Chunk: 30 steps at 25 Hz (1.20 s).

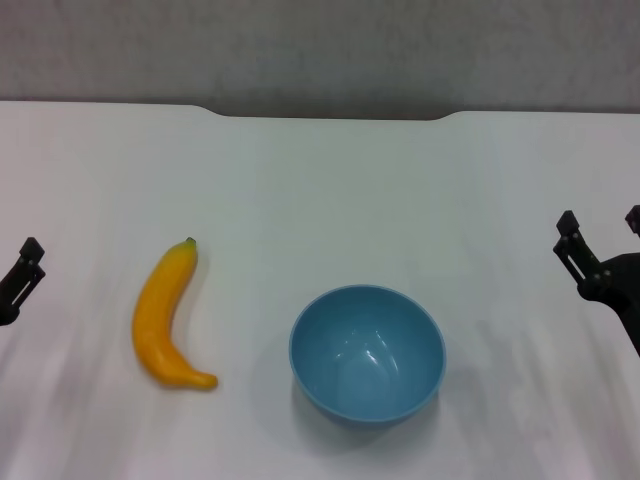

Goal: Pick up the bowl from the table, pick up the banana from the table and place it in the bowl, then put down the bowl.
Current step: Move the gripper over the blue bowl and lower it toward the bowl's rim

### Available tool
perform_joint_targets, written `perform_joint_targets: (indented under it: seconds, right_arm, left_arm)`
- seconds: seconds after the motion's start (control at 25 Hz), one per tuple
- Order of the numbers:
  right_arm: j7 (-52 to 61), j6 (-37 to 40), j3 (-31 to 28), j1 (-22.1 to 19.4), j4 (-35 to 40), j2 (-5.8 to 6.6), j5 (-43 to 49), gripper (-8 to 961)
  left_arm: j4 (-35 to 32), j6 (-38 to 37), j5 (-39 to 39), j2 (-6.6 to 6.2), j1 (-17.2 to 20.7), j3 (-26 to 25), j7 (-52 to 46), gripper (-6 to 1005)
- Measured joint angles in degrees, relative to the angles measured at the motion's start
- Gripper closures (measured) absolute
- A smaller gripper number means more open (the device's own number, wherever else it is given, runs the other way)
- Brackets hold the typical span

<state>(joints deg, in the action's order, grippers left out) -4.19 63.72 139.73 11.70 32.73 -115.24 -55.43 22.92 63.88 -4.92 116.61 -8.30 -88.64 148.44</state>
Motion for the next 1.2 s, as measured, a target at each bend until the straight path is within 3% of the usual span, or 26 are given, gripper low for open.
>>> perform_joint_targets:
  seconds: [0.44,0.64,0.76,0.84,0.96,1.0,1.04,1.2]
  right_arm:
    - [0.00,0.06,0.04,0.20,0.76,0.11,0.18,92]
    - [-1.10,-5.72,-0.38,0.50,5.23,0.56,0.38,93]
    - [-8.39,-14.80,-4.12,-1.33,14.18,1.41,0.41,93]
    - [-17.58,-24.86,-8.94,-3.89,22.97,1.61,0.42,93]
    - [-29.55,-39.92,-16.30,-7.73,33.83,0.55,-0.17,93]
    - [-33.83,-49.47,-20.69,-9.70,40.25,0.09,-1.81,93]
    - [-33.83,-49.47,-20.69,-9.70,40.25,0.09,-1.81,93]
    - [-33.75,-66.49,-28.60,-9.34,46.08,0.23,-5.07,93]
  left_arm:
    - [-0.16,0.03,0.22,0.11,0.00,-0.13,-0.26,136]
    - [-0.07,0.03,0.17,0.07,0.25,-0.29,-0.75,136]
    - [0.06,0.02,-0.09,-0.27,0.51,-0.50,-3.37,137]
    - [0.09,-0.01,-0.17,-0.51,0.46,-0.62,-4.91,137]
    - [0.11,-0.43,-0.27,-0.55,0.32,-0.70,-4.92,138]
    - [0.11,-0.42,-0.30,-0.54,0.25,-0.72,-4.82,138]
    - [0.12,-0.38,-0.32,-0.53,0.20,-0.72,-4.82,138]
    - [0.37,-0.30,-0.33,-0.57,0.18,-0.70,-6.07,138]
